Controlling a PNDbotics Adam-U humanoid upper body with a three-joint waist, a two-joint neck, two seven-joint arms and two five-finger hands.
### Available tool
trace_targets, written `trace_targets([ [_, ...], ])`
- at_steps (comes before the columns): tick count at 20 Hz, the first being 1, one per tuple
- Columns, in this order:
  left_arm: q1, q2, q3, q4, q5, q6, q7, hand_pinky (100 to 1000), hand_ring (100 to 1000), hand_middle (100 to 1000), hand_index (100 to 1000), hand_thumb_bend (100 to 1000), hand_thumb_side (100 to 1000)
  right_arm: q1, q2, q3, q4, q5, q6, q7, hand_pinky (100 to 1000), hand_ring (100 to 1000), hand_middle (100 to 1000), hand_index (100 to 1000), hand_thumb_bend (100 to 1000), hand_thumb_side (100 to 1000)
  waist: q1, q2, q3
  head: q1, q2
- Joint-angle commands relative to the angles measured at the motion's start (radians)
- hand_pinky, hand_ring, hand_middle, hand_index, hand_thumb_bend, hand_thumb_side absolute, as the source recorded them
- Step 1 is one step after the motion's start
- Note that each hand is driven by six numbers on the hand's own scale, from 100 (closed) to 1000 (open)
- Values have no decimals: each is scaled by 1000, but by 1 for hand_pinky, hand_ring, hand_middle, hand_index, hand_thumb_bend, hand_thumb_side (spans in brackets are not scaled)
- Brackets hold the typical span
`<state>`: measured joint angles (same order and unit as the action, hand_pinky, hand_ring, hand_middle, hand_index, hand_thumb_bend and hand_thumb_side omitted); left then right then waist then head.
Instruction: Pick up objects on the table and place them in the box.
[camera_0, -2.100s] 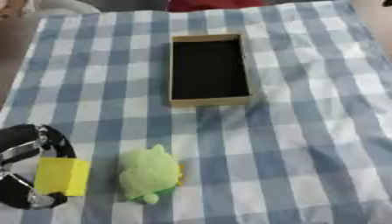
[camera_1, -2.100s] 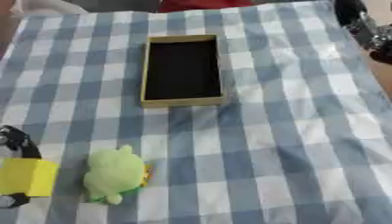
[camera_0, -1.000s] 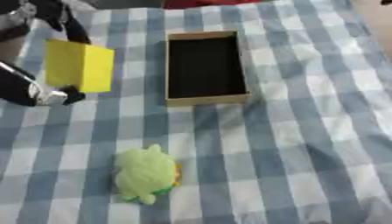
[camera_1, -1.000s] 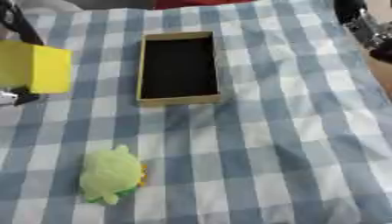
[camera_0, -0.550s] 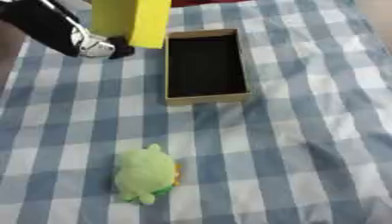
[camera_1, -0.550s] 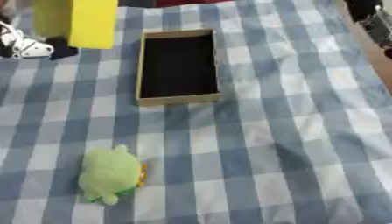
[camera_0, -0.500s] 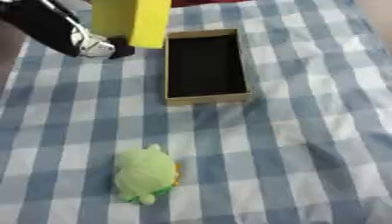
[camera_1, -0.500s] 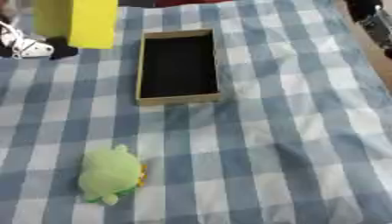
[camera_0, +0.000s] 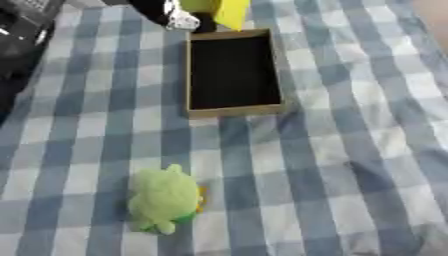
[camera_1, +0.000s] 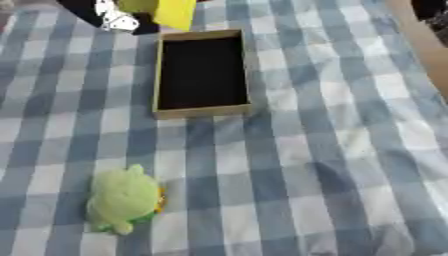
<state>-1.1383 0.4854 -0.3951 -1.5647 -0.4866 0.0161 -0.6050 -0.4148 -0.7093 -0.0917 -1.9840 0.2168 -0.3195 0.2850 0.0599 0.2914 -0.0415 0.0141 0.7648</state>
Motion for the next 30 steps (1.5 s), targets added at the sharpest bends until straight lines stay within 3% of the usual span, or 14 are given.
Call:
trace_targets([
  [1,-35,-43,-6,100,-104,-49,20,777,739,488,666,343,100,-19,-10,-5,-16,-13,-2,5,568,722,694,777,100,952,-5,-13,-6,17,5],
  [7,-37,-109,-6,251,-186,-120,74,787,754,506,677,346,100,-24,-2,-7,-16,-18,-3,8,567,719,694,778,100,951,-5,-2,-21,25,5],
  [10,-37,-128,-2,295,-204,-148,84,794,763,519,685,344,142,-26,1,-8,-16,-20,-4,9,568,719,694,778,100,951,-7,1,-25,28,5],
  [14,-35,-146,7,346,-224,-174,90,814,790,564,717,339,247,-26,3,-10,-16,-21,-4,9,567,719,694,778,100,951,-9,2,-29,28,5],
  [17,-34,-154,12,368,-231,-199,94,843,839,683,785,351,349,-25,6,-11,-16,-21,-4,9,567,718,694,778,100,950,-10,2,-30,28,5],
  [18,-34,-155,13,374,-238,-208,97,858,862,761,830,373,386,-25,7,-11,-16,-22,-4,9,567,718,694,778,100,951,-10,2,-30,28,5],
  [20,-34,-156,14,382,-261,-226,102,872,885,833,863,420,397,-23,7,-12,-16,-22,-4,9,567,718,694,778,100,951,-11,2,-31,27,5],
  [24,-32,-159,16,397,-327,-248,102,899,914,876,900,506,413,-20,8,-14,-16,-21,-3,9,567,718,695,778,100,951,-12,2,-32,24,5],
  [27,-31,-160,18,407,-384,-249,88,934,949,911,928,630,424,-19,8,-15,-16,-21,-2,10,567,717,695,778,100,951,-12,1,-32,23,5],
  [30,-29,-160,22,410,-442,-248,74,944,962,911,924,704,381,-16,9,-16,-16,-21,-2,10,566,717,695,778,100,950,-11,0,-32,22,5],
])
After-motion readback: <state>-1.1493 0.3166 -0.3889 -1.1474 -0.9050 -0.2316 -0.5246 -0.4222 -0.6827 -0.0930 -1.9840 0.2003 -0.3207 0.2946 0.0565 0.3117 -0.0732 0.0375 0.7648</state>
